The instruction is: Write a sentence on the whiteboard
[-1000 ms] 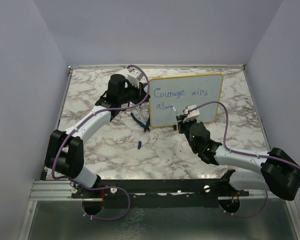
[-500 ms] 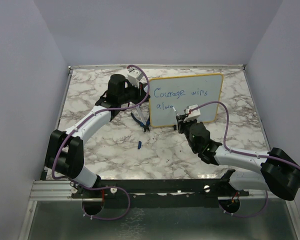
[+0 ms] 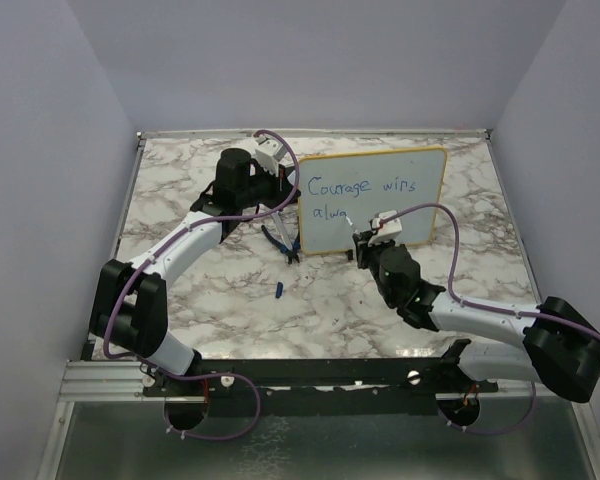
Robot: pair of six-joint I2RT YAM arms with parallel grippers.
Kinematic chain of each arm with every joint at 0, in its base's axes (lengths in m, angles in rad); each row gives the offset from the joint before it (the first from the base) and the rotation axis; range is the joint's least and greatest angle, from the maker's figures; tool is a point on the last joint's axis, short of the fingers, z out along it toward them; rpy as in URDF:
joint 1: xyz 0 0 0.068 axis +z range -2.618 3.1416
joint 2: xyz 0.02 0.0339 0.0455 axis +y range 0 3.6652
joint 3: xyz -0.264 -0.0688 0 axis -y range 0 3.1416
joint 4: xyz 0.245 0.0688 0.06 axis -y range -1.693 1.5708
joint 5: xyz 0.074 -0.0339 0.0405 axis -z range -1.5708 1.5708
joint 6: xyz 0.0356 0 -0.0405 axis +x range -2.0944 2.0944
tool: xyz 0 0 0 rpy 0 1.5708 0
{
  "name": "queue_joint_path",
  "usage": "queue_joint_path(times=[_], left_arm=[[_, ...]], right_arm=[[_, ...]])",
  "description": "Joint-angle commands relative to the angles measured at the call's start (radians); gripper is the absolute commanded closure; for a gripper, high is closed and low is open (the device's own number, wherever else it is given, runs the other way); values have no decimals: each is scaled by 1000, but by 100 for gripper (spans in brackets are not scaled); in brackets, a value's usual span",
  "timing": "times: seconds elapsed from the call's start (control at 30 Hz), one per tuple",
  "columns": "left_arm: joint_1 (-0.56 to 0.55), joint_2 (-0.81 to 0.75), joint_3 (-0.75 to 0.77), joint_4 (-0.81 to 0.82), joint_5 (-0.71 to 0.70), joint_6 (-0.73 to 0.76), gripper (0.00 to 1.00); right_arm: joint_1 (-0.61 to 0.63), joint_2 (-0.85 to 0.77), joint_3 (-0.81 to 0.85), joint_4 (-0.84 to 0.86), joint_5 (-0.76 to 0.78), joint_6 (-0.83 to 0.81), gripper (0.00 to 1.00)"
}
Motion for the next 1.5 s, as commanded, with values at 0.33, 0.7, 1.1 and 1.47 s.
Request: queue_joint_path(times=[0.33, 0.7, 1.1, 1.47], left_arm=[[-11, -30, 6, -29, 36, 8, 100], [-12, -30, 6, -29, 35, 7, 100], [-11, -33, 4, -29, 34, 9, 100], [-11, -30, 4, -28, 33, 8, 100]], right_arm=[[-6, -55, -24, -63, 31, -11, 99], [-6, -124, -31, -34, 13, -47, 99], [-6, -54, -1, 40, 10, -80, 99], [-6, -17, 17, 69, 18, -120, 99]])
